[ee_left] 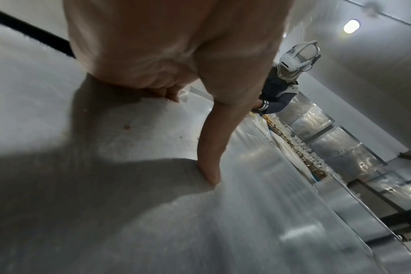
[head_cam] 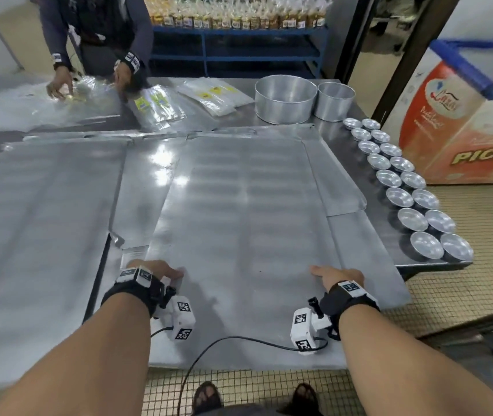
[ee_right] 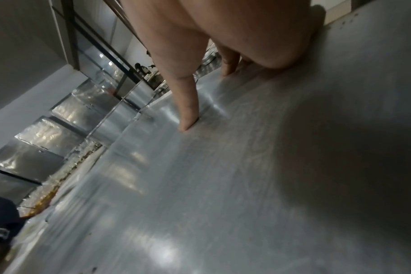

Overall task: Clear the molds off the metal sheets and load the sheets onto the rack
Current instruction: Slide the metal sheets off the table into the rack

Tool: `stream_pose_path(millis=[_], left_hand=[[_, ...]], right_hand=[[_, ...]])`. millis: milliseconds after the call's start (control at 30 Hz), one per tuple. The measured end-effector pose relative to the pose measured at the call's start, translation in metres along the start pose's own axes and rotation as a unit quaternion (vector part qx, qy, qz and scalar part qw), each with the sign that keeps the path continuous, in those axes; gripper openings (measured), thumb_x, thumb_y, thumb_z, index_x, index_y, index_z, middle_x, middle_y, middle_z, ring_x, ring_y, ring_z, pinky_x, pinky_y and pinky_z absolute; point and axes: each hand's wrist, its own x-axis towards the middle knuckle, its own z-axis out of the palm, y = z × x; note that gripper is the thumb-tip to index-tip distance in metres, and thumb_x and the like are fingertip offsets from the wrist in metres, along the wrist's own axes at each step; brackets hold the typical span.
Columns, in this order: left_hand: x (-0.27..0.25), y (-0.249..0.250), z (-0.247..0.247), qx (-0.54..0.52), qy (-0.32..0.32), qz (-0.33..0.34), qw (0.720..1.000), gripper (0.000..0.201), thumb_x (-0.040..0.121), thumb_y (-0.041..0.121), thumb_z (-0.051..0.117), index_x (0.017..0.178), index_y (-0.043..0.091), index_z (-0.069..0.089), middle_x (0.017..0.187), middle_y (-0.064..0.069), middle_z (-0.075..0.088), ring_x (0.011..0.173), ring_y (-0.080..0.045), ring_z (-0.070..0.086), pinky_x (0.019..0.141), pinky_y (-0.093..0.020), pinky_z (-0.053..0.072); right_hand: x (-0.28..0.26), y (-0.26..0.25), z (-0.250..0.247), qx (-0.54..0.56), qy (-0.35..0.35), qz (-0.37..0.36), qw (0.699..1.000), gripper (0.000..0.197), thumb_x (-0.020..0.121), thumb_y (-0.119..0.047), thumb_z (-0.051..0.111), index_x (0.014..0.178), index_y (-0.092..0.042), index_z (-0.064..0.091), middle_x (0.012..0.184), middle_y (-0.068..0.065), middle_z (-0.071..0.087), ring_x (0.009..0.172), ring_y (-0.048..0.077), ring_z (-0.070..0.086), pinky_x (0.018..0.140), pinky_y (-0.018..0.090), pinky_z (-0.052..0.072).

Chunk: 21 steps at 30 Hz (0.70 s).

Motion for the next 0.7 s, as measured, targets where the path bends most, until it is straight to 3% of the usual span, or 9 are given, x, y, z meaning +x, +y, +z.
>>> stream_pose_path(millis=[67,133,200,267,367,433,567,700], left_hand=[[0.011,-0.013,-0.007,0.004,-0.001,-0.001,1.0,0.05,0.075,0.035,0.082,0.103,-0.001,0.061,0.117,-0.02,0.063,0.106,-0.038,0.062,0.097,-0.04,0.049],[0.006,-0.019,-0.015,-0.033,0.016,-0.006,0.999,0.052,0.07,0.033,0.086,0.098,-0.001,0.059,0.11,-0.019,0.063,0.099,-0.039,0.064,0.095,-0.047,0.051],[0.009,-0.025,-0.017,-0.05,0.031,0.0,0.998,0.059,0.068,0.031,0.088,0.106,0.0,0.055,0.108,-0.019,0.063,0.097,-0.039,0.064,0.093,-0.049,0.051],[0.006,-0.03,-0.02,-0.06,0.035,0.005,0.998,0.067,0.066,0.028,0.089,0.117,-0.001,0.056,0.109,-0.021,0.064,0.098,-0.04,0.065,0.093,-0.048,0.051],[0.004,-0.037,-0.024,-0.053,0.069,0.033,0.996,0.061,0.074,0.02,0.084,0.122,-0.008,0.058,0.121,-0.025,0.062,0.112,-0.04,0.061,0.095,-0.042,0.05],[0.003,-0.04,-0.028,-0.057,0.077,0.03,0.995,0.058,0.077,0.019,0.081,0.122,-0.009,0.056,0.12,-0.026,0.062,0.109,-0.04,0.061,0.097,-0.044,0.049],[0.009,-0.045,-0.04,-0.067,0.064,0.022,0.995,0.058,0.076,0.017,0.082,0.12,-0.009,0.056,0.116,-0.023,0.064,0.104,-0.037,0.064,0.093,-0.043,0.051],[0.02,-0.046,-0.059,-0.066,0.053,0.038,0.996,0.063,0.072,0.018,0.085,0.121,-0.01,0.057,0.116,-0.023,0.065,0.103,-0.037,0.065,0.094,-0.047,0.052]], right_hand=[[-0.011,0.005,0.006,0.003,0.004,0.002,1.0,0.095,0.061,-0.027,0.094,0.138,0.004,0.047,0.122,0.021,0.066,0.095,0.035,0.065,0.087,0.041,0.053],[-0.019,0.009,0.008,0.01,0.004,0.001,1.0,0.091,0.064,-0.024,0.092,0.138,0.005,0.048,0.125,0.022,0.064,0.095,0.034,0.064,0.084,0.038,0.052],[-0.028,0.014,0.008,0.015,0.004,0.002,1.0,0.087,0.065,-0.023,0.092,0.135,0.006,0.05,0.126,0.022,0.064,0.101,0.036,0.065,0.086,0.038,0.051],[-0.037,0.019,0.008,0.022,0.002,0.001,1.0,0.08,0.066,-0.021,0.091,0.131,0.008,0.053,0.124,0.023,0.065,0.095,0.034,0.065,0.083,0.035,0.05],[-0.045,0.026,0.006,0.028,-0.004,0.0,1.0,0.074,0.066,-0.019,0.092,0.126,0.009,0.058,0.119,0.022,0.067,0.083,0.029,0.06,0.081,0.034,0.051],[-0.054,0.029,0.004,0.037,-0.006,0.005,0.999,0.072,0.066,-0.017,0.091,0.124,0.009,0.059,0.117,0.021,0.068,0.08,0.029,0.06,0.078,0.034,0.051],[-0.071,0.032,0.007,0.05,0.019,0.007,0.999,0.063,0.066,-0.011,0.09,0.118,0.01,0.063,0.114,0.02,0.07,0.092,0.031,0.068,0.084,0.039,0.056],[-0.091,0.034,0.018,0.056,0.043,0.019,0.997,0.065,0.069,-0.01,0.089,0.124,0.009,0.06,0.12,0.02,0.068,0.096,0.029,0.067,0.079,0.034,0.053]])
